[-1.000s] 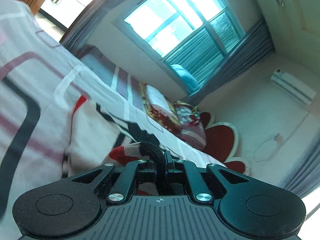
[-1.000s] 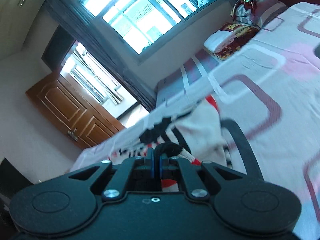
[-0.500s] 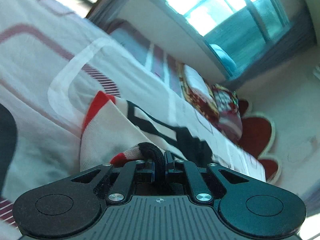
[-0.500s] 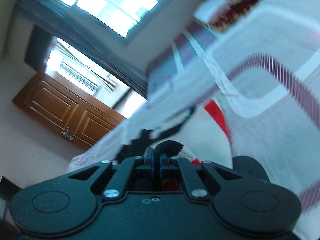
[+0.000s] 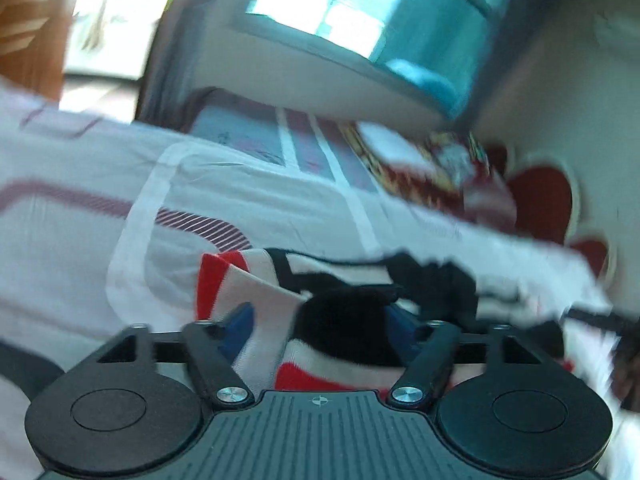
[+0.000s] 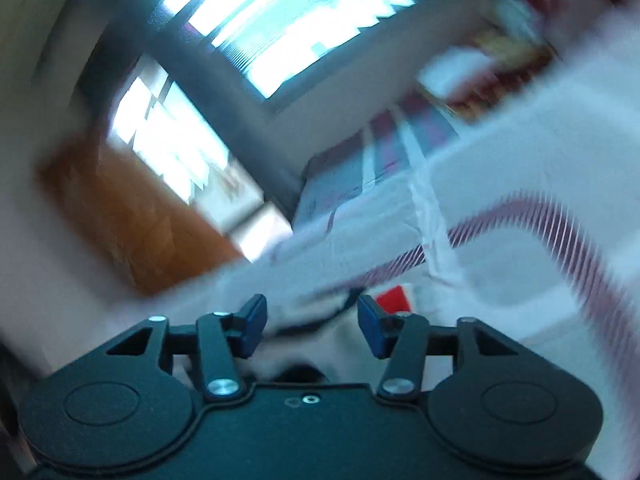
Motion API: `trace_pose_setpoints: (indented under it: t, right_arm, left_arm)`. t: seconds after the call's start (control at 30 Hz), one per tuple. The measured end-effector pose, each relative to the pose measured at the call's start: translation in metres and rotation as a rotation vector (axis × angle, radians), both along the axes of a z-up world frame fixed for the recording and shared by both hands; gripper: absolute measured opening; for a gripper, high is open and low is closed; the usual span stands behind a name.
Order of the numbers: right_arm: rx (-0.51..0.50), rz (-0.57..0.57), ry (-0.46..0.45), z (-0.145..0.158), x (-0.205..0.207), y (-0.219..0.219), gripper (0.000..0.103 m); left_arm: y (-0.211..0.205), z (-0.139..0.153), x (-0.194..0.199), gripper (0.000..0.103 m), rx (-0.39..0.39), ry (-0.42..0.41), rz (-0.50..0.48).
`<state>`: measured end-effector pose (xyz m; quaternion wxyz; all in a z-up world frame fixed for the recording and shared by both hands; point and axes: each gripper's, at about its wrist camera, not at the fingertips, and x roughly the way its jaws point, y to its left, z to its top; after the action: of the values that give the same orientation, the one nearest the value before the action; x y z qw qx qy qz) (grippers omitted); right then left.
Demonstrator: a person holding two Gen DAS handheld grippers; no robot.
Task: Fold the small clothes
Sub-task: 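Lower the hem onto the sweater and open both tools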
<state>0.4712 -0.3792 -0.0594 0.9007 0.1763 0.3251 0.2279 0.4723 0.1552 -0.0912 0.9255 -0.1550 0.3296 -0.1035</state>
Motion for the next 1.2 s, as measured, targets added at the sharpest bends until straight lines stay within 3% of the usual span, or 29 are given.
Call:
trace_pose_setpoints:
  t: [0.07,0.13,0.23,0.33,0.43,0.5,0.63,0.73,0.83,0.97,1.03,1.07,1.1,1.17,1.2]
  right_arm:
    - [-0.091,0.053,-0.015,0.002,-0.012,0.006,0.043]
    - [-0.186,0.066,-0.039,0.004,-0.020,0.007,0.045]
    - [-0.309,0.140,-0.054,0.001,-0.028,0.020,0.043]
    - [-0.378,0.199,-0.072,-0.002,-0.025,0.035,0.040]
    - [-0.376,0.205,-0.092,-0.009,-0.010,0.052,0.040]
    - [-0.343,0.168,-0.081,-0.012,0.008,0.054,0.038]
    - [-0.177,0.026,0.013,-0.017,0.043,0.039,0.036]
    - [-0.094,0.049,0.010,-0.011,0.041,0.029,0.035]
    - [-0.096,0.077,0.037,-0.013,0.044,0.028,0.039]
    - [-0.120,0.099,0.047,-0.015,0.051,0.041,0.041]
    - [-0.180,0.127,0.041,-0.017,0.053,0.055,0.041]
    - [-0.229,0.138,0.037,-0.018,0.053,0.061,0.040]
    - [-0.280,0.140,0.033,-0.020,0.054,0.068,0.038]
    - [-0.360,0.151,0.001,-0.022,0.053,0.080,0.036]
    - [-0.383,0.162,-0.014,-0.022,0.051,0.085,0.029]
  left_arm:
    - [-0.008,0.003,0.000,0.049,0.069,-0.003,-0.036]
    - [-0.014,0.007,-0.003,0.049,0.135,-0.011,-0.066]
    - [-0.008,0.015,-0.014,0.049,0.166,-0.028,-0.089]
    - [-0.003,0.012,-0.001,0.049,0.230,0.011,-0.093]
    - [-0.016,0.012,0.019,0.049,0.252,0.016,-0.133]
    - [-0.021,0.010,0.034,0.049,0.254,0.036,-0.093]
    - [-0.018,0.014,0.036,0.049,0.162,0.002,-0.074]
    - [-0.018,0.011,0.034,0.049,0.157,0.007,-0.120]
    - [-0.022,0.002,0.041,0.049,0.131,0.046,-0.146]
    - [-0.036,-0.004,0.049,0.049,0.171,0.081,-0.164]
    - [-0.037,-0.003,0.053,0.048,0.153,0.095,-0.161]
    - [-0.039,-0.003,0.054,0.038,0.164,0.101,-0.162]
    - [-0.041,-0.004,0.054,0.019,0.191,0.100,-0.158]
    - [-0.046,-0.002,0.052,0.005,0.237,0.094,-0.146]
    - [-0.050,0.001,0.050,0.005,0.267,0.080,-0.138]
